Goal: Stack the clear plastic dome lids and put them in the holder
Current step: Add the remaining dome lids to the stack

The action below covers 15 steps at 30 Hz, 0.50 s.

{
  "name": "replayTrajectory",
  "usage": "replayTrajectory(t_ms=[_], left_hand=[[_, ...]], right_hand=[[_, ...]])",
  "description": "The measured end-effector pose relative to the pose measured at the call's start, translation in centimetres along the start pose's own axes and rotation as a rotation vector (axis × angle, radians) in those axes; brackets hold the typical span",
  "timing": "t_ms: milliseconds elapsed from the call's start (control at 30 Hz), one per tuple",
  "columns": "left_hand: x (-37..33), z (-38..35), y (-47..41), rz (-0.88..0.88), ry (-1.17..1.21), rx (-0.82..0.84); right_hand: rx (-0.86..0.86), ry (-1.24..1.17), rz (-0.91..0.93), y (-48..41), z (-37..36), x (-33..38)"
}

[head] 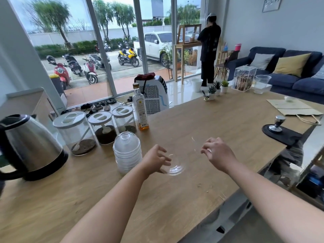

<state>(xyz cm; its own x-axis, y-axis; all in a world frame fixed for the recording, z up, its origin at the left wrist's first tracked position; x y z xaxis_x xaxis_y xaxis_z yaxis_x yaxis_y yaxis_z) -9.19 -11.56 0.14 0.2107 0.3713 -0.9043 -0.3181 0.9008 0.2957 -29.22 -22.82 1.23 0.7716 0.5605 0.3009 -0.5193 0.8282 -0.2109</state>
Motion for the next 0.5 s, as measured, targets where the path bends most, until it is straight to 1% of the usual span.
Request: replayTrajectory(t_ms=[100, 167, 267, 333, 433, 500], left_hand=[[-1.6, 1.6, 0.6, 0.031, 0.236, 0.013], [-2.6, 2.9, 0.9, 0.015, 0.387, 0.007], [-4.0, 5.2, 1.5, -0.007, 0.625, -0.055], [-4.8, 7.1, 2.0, -0.009, 0.742, -0.109], [-6.2, 9.8, 3.3, -0.044, 0.849, -0.183], [-6.5, 12.1, 3.8, -0.074, 0.817, -0.280]], right_hand=[[-0.031, -0.155, -0.012, -1.4, 1.3, 1.8], [-0.065, -0.274, -0.021, -2.2, 2.3, 3.0], [-0.081, -0.448, -0.025, -3.4, 3.1, 4.7], [-0.082, -0.587, -0.031, -4.0, 3.3, 5.9], [-0.077, -0.737, -0.034, -5.0, 3.0, 7.8], [-0.069, -0.807, -0.013, -5.7, 2.5, 9.2]])
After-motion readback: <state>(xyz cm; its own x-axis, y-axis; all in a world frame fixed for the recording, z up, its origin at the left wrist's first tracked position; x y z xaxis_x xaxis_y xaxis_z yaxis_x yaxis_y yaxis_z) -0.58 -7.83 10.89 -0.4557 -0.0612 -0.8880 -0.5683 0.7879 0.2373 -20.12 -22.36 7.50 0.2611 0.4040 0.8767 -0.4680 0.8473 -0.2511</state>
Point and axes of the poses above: each hand's wrist, its own y-axis away from the middle knuckle, its own z-axis out of the back of the hand, x = y × z, the point moved 5 cm from there along -y, towards the middle knuckle
